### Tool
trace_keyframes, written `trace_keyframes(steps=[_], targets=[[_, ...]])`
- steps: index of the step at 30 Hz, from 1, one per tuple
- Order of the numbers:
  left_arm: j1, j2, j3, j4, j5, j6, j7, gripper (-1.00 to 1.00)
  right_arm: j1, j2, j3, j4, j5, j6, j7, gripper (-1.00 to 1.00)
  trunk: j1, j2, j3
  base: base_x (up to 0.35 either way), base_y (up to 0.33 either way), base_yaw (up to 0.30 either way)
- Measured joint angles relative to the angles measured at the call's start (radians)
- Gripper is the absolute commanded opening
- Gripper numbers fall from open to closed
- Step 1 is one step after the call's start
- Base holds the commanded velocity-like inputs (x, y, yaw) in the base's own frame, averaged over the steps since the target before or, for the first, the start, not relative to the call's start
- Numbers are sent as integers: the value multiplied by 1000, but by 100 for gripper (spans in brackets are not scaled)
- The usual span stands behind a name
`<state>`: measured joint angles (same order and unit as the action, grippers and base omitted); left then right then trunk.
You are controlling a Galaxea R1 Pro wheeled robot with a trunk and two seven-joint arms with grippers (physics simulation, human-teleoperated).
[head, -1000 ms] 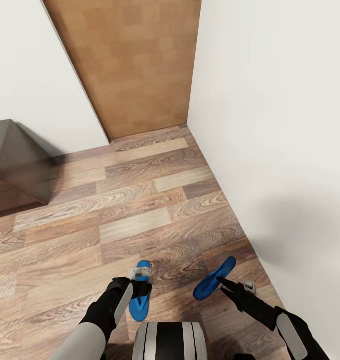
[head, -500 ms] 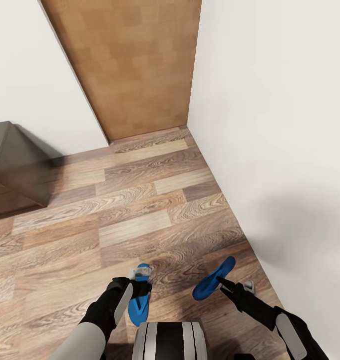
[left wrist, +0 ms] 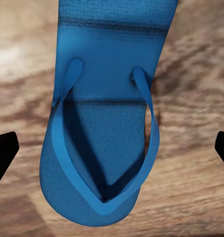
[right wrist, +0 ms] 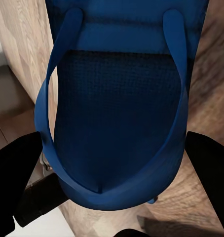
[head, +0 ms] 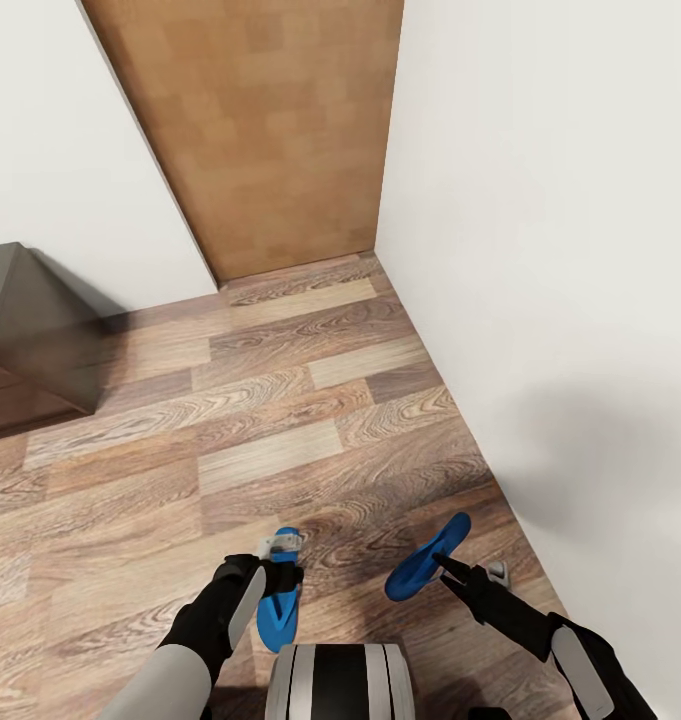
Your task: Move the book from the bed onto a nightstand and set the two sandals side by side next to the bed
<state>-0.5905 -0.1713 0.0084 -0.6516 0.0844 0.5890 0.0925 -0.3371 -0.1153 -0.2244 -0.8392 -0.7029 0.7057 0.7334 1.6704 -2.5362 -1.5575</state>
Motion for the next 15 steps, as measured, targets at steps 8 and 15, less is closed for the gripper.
trace_keyframes(steps=[8,15], targets=[[0,0,0,0,0,0,-1,100,0,0,1,-1,2,-1,1,-100,1,-1,-11,0,0,0],[0,0,0,0,0,0,0,100,0,0,1,-1,2,-1,1,-100,5,-2,-39,0,0,0]])
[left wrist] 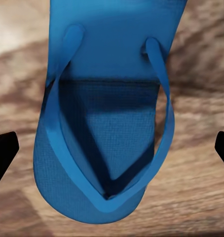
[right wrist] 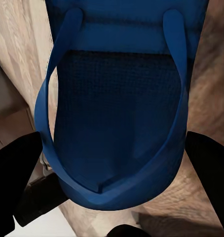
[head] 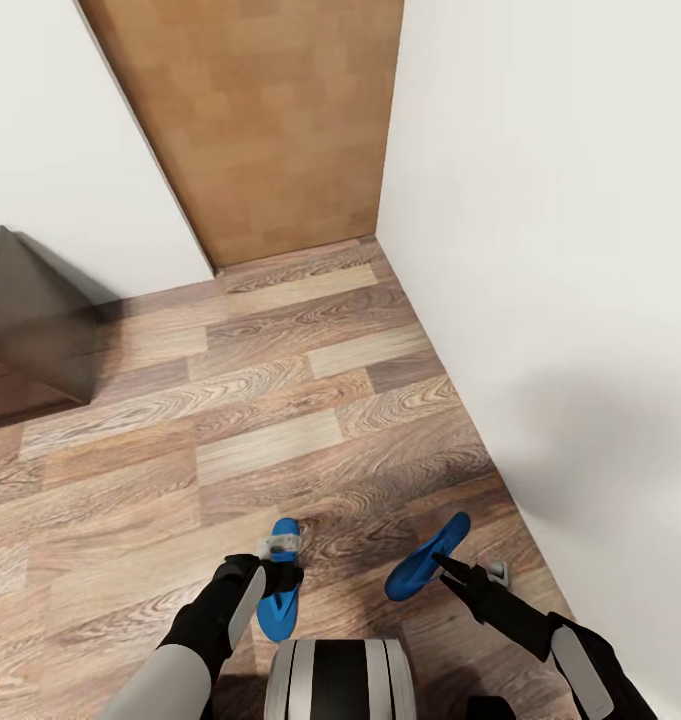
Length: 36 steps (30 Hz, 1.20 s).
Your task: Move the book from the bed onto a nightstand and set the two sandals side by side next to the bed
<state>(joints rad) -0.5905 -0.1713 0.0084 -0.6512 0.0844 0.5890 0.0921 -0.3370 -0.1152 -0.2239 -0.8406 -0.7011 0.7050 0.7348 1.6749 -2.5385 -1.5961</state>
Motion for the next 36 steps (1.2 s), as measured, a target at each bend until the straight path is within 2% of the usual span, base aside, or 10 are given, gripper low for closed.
trace_keyframes(steps=[7,19,22,33,34,36], targets=[[0,0,0,0,1,0,-1,100,0,0,0,0,0,0,-1,-100,3,-2,-27,0,0,0],[0,0,0,0,0,0,0,100,0,-6,-3,0,-2,2,0,-100,3,-2,-27,0,0,0],[0,0,0,0,0,0,0,100,0,-6,-2,0,0,2,0,-100,4,-2,-39,0,0,0],[0,1,1,-1,0,0,0,100,0,-5,-2,0,-2,2,0,-100,4,-2,-39,0,0,0],[0,1,2,-1,0,0,0,-100,0,-5,-2,0,-2,2,0,-100,4,-2,-39,0,0,0],[0,1,2,0,7,0,0,-100,0,-6,-2,0,-2,2,0,-100,4,-2,-39,0,0,0]])
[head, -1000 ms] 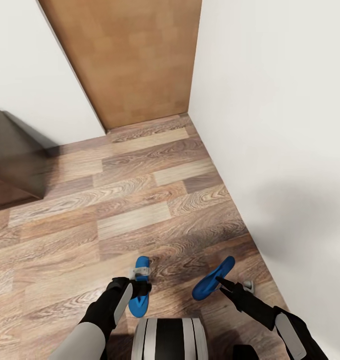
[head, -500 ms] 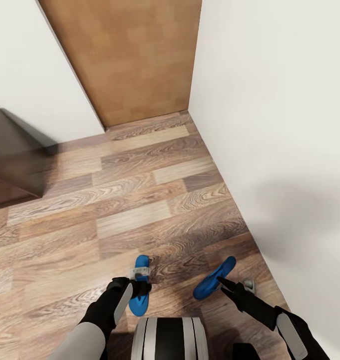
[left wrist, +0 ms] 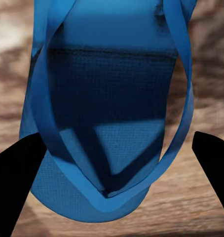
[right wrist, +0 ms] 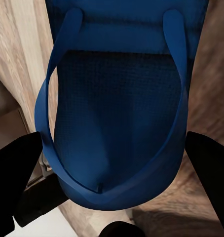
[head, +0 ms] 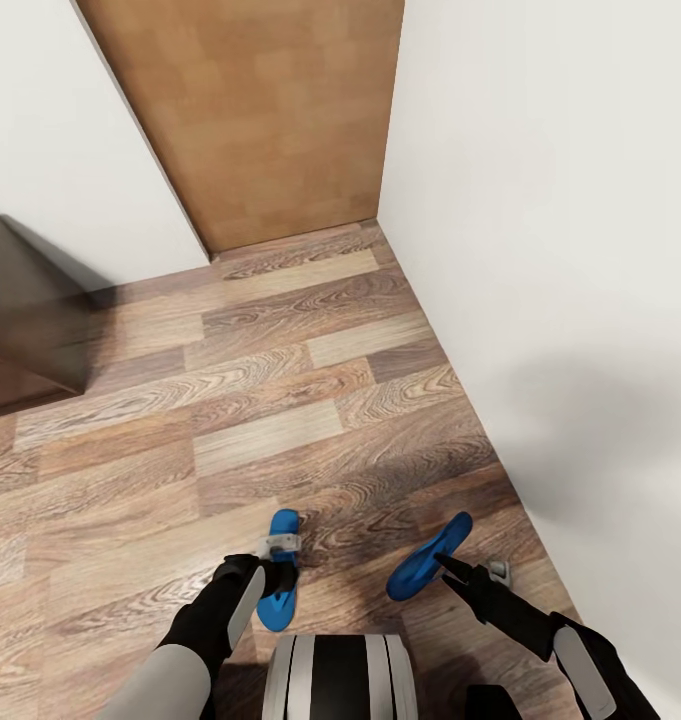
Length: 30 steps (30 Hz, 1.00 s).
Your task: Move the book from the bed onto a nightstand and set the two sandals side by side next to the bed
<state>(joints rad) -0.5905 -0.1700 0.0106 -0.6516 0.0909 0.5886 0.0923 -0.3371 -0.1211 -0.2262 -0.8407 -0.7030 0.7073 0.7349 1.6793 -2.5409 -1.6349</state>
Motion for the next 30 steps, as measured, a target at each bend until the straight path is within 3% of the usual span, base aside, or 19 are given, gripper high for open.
trace_keyframes(steps=[14,18,22,30], targets=[[0,0,2,0,-1,1,2,-100,0,-2,-1,0,0,0,0,-100,0,0,0,0,0,0],[0,0,2,0,-2,1,2,-100,0,-2,-1,0,-2,1,0,-100,-2,1,15,0,0,0],[0,0,2,0,-1,2,2,-100,0,-2,-1,0,0,0,0,-100,-2,1,15,0,0,0],[0,0,2,0,-5,2,2,-100,0,-2,-1,0,-2,1,0,-100,-5,3,46,0,0,0]])
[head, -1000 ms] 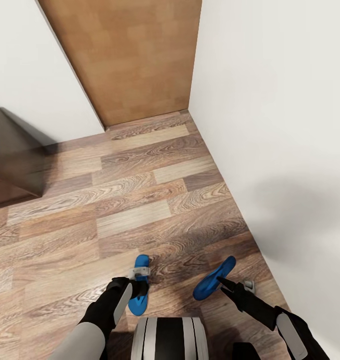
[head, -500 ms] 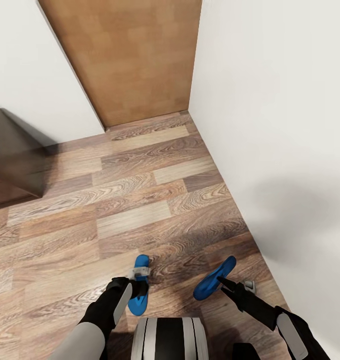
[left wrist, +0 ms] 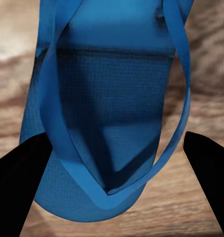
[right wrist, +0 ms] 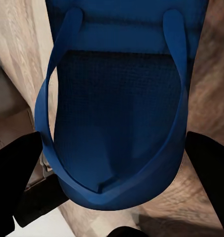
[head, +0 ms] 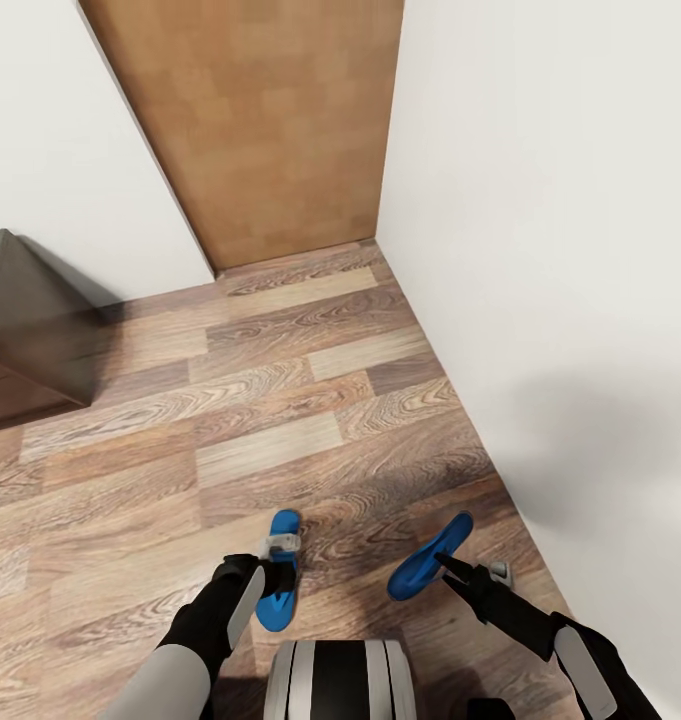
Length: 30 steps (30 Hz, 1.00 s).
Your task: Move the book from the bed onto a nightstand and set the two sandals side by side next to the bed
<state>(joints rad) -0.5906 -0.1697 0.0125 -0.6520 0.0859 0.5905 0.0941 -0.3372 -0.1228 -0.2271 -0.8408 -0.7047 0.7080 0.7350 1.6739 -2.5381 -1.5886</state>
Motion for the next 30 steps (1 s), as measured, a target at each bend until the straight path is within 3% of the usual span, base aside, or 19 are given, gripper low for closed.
trace_keyframes(steps=[30], targets=[[0,1,0,0,0,1,-1,-100,0,8,5,0,1,-3,-3,-100,-13,7,116,0,0,0]])
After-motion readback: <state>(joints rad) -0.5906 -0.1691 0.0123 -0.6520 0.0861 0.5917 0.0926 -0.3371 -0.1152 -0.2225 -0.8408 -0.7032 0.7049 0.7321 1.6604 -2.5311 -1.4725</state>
